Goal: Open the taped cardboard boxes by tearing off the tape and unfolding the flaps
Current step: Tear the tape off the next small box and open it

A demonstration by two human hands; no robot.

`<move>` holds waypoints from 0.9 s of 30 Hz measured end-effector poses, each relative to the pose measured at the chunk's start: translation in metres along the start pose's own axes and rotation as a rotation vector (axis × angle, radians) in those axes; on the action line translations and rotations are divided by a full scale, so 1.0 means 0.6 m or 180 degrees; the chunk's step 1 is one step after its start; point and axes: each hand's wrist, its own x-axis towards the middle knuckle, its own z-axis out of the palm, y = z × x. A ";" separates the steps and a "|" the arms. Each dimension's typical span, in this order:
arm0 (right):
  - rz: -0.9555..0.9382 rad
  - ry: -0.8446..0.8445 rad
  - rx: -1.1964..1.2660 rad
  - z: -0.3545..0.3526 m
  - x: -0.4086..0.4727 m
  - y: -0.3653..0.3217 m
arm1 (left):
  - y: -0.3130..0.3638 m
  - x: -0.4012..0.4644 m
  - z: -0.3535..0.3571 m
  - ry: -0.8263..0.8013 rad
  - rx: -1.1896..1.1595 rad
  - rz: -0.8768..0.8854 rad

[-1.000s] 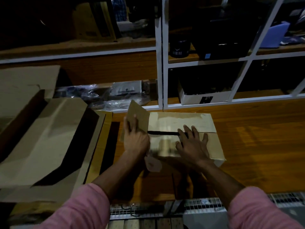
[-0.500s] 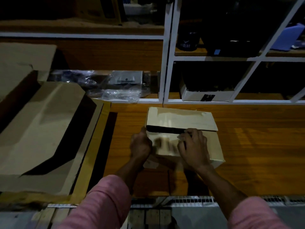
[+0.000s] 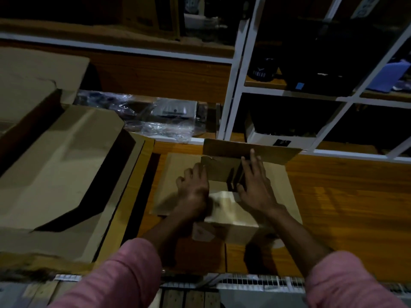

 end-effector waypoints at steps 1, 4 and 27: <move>0.0004 -0.0111 -0.0039 -0.001 0.009 0.001 | 0.002 0.013 -0.001 -0.0136 0.0024 0.0014; -0.0015 -0.0419 -0.0293 -0.008 0.052 0.011 | -0.007 0.036 0.023 0.0085 -0.0108 -0.0110; 0.0028 -0.0170 -0.1341 0.056 0.167 0.023 | -0.021 0.032 0.061 0.0254 -0.0554 -0.0237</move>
